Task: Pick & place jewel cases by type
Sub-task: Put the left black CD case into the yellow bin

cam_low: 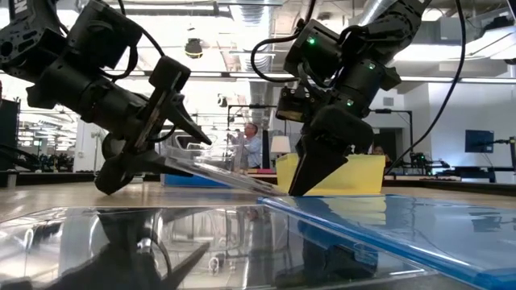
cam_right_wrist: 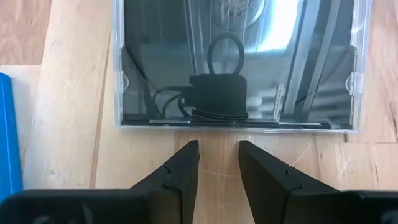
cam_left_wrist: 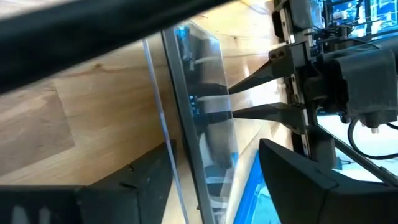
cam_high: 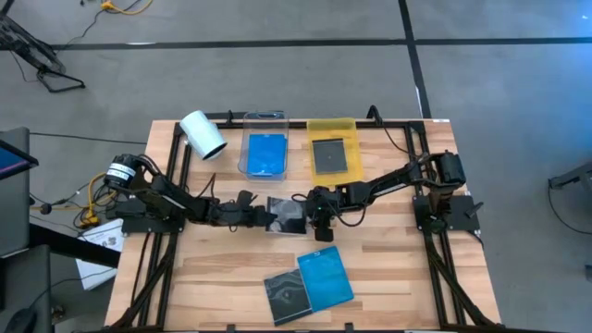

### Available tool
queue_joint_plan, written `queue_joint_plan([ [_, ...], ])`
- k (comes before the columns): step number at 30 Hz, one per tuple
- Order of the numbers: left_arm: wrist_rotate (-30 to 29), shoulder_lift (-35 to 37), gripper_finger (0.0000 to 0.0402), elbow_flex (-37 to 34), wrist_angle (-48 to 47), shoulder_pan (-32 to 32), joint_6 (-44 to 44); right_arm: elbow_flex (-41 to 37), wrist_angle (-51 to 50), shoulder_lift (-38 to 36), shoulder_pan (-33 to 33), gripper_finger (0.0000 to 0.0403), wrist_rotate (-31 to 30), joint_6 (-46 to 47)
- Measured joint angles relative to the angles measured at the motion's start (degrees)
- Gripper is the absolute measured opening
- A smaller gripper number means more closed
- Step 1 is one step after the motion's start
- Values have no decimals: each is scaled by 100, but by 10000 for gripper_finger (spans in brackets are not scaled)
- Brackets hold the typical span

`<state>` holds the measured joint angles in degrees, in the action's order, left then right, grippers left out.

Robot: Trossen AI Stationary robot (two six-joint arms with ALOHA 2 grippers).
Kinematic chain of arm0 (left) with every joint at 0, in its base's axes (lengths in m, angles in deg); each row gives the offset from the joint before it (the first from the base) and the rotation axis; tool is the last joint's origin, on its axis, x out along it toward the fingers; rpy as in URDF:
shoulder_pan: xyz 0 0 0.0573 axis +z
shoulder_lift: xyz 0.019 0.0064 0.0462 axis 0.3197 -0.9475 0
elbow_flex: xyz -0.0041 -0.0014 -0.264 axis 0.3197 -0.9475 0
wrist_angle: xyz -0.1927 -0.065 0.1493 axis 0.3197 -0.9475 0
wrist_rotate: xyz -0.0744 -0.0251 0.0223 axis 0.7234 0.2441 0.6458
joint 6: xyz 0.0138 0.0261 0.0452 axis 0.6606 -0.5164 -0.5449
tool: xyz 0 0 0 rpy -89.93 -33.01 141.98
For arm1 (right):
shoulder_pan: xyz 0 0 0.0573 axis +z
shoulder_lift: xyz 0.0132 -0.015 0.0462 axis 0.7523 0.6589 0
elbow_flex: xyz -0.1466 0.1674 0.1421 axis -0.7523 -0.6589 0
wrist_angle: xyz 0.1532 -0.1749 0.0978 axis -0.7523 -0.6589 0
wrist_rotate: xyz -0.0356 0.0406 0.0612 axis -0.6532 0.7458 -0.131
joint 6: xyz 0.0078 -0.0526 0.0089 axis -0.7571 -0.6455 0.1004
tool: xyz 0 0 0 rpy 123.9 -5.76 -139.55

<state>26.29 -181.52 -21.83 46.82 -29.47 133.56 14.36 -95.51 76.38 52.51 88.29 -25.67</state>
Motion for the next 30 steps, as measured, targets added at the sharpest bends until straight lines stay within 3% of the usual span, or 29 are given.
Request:
queue_joint_plan([
  [8, 7, 0, 179, -6, 56, -3, -27, 2, -12, 0, 0, 108, -5, 147],
  [17, 251, 0, 161, -7, 642, -7, -485, 4, -81, 2, 0, 108, -13, 288],
  [30, 284, 0, 114, -7, 593, -7, -531, 9, -125, -31, 0, 108, -26, 926],
])
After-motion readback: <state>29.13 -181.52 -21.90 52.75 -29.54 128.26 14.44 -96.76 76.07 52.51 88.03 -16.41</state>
